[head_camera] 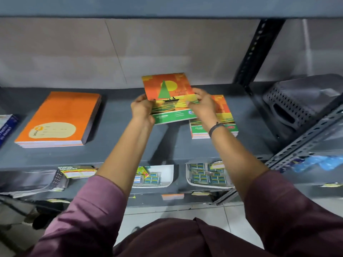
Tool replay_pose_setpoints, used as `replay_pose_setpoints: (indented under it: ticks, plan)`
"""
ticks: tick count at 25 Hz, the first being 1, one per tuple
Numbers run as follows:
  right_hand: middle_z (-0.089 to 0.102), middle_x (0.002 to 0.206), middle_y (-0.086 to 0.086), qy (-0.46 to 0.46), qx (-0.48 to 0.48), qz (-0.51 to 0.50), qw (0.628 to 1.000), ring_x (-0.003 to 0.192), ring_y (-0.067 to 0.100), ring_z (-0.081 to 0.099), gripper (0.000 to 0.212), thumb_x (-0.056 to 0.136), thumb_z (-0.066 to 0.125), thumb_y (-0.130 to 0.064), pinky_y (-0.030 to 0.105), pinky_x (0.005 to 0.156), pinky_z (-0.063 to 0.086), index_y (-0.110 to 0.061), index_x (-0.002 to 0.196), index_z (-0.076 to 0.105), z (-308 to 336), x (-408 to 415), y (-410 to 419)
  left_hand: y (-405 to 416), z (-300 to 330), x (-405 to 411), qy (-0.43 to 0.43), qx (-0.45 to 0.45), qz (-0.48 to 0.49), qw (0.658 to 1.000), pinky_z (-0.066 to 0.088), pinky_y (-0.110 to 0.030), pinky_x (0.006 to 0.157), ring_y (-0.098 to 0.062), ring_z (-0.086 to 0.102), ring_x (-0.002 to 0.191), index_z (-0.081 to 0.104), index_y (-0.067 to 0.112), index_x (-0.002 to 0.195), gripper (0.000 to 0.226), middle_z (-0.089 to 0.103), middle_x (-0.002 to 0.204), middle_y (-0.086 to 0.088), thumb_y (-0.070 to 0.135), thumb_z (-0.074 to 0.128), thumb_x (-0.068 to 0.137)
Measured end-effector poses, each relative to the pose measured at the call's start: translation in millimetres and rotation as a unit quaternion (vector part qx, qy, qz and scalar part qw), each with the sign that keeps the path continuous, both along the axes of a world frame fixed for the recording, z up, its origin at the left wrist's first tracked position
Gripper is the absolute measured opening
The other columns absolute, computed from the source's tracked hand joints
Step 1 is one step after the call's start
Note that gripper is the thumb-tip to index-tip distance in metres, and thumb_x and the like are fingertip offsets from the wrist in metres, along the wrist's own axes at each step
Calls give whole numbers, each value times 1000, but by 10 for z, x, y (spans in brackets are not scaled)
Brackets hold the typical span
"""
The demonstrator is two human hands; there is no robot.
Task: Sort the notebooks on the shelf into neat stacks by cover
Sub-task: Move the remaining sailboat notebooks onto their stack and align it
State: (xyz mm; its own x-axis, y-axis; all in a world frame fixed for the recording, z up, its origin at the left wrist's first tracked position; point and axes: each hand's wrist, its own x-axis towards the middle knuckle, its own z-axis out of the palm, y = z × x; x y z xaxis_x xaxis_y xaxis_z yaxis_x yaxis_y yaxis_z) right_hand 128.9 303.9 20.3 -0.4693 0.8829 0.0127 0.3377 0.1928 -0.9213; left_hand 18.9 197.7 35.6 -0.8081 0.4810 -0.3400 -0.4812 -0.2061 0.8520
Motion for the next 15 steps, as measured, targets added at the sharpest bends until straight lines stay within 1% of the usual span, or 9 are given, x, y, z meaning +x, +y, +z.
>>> replay_pose_setpoints:
  ticks: [2, 3, 5, 6, 7, 9, 11, 13, 15]
  plan:
    - [65, 121, 16, 6, -4, -47, 999, 112, 26, 61, 46, 79, 67, 0, 35, 98, 49, -8, 123, 58, -3, 254, 217, 266, -1, 249, 24, -14, -30, 999, 50, -42, 77, -24, 55, 71, 55, 7, 75, 34, 58, 74, -11, -22, 39, 83]
    - [68, 118, 14, -3, -7, -72, 997, 106, 23, 64, 44, 79, 67, 0, 30, 94, 50, -9, 121, 60, -30, 395, 299, 390, -42, 363, 39, -30, -46, 998, 50, -45, 85, -25, 56, 82, 59, 2, 85, 29, 62, 85, -14, -20, 41, 83]
    - [70, 115, 12, -18, -17, -120, 992, 96, 17, 63, 42, 79, 67, -2, 25, 90, 49, -12, 120, 62, -104, 651, 408, 606, -178, 548, 77, -74, -100, 989, 47, -38, 91, -22, 55, 96, 58, -3, 113, 31, 64, 112, -19, -12, 45, 87]
    - [70, 114, 12, -19, -16, -134, 991, 94, 16, 61, 41, 79, 66, -2, 27, 91, 49, -11, 120, 62, -148, 746, 447, 685, -256, 601, 93, -100, -129, 982, 46, -33, 96, -22, 57, 104, 55, 0, 122, 35, 62, 123, -18, -6, 48, 89]
    - [70, 114, 13, -25, -6, -143, 989, 94, 17, 61, 40, 80, 64, -2, 29, 93, 50, -11, 119, 63, -178, 821, 474, 748, -332, 642, 105, -126, -154, 974, 44, -37, 103, -26, 58, 112, 53, 6, 127, 38, 60, 129, -16, 1, 51, 89]
    - [71, 113, 14, -57, 18, -145, 988, 99, 22, 64, 38, 82, 62, -3, 29, 90, 51, -11, 119, 64, -233, 912, 511, 815, -465, 680, 150, -203, -193, 948, 42, -41, 106, -33, 52, 122, 51, 17, 131, 42, 58, 133, -14, 14, 55, 89]
    - [70, 115, 14, -101, 31, -134, 985, 106, 27, 64, 41, 82, 62, -3, 25, 85, 50, -11, 122, 62, -301, 975, 523, 862, -585, 683, 204, -268, -211, 918, 38, -38, 109, -31, 47, 128, 49, 20, 133, 44, 49, 141, -13, 20, 54, 89]
    - [68, 119, 15, -112, 32, -107, 987, 110, 29, 63, 43, 82, 65, -2, 30, 90, 50, -9, 124, 59, -354, 1017, 500, 862, -651, 715, 212, -248, -229, 917, 39, -39, 109, -33, 47, 128, 47, 11, 133, 43, 45, 143, -16, 11, 51, 91]
    - [65, 122, 17, -82, 25, -72, 994, 115, 32, 60, 44, 82, 67, -3, 36, 94, 49, -5, 125, 57, -362, 1051, 471, 805, -653, 756, 225, -221, -235, 919, 45, -42, 103, -37, 54, 120, 48, 4, 124, 33, 53, 134, -19, 6, 49, 91]
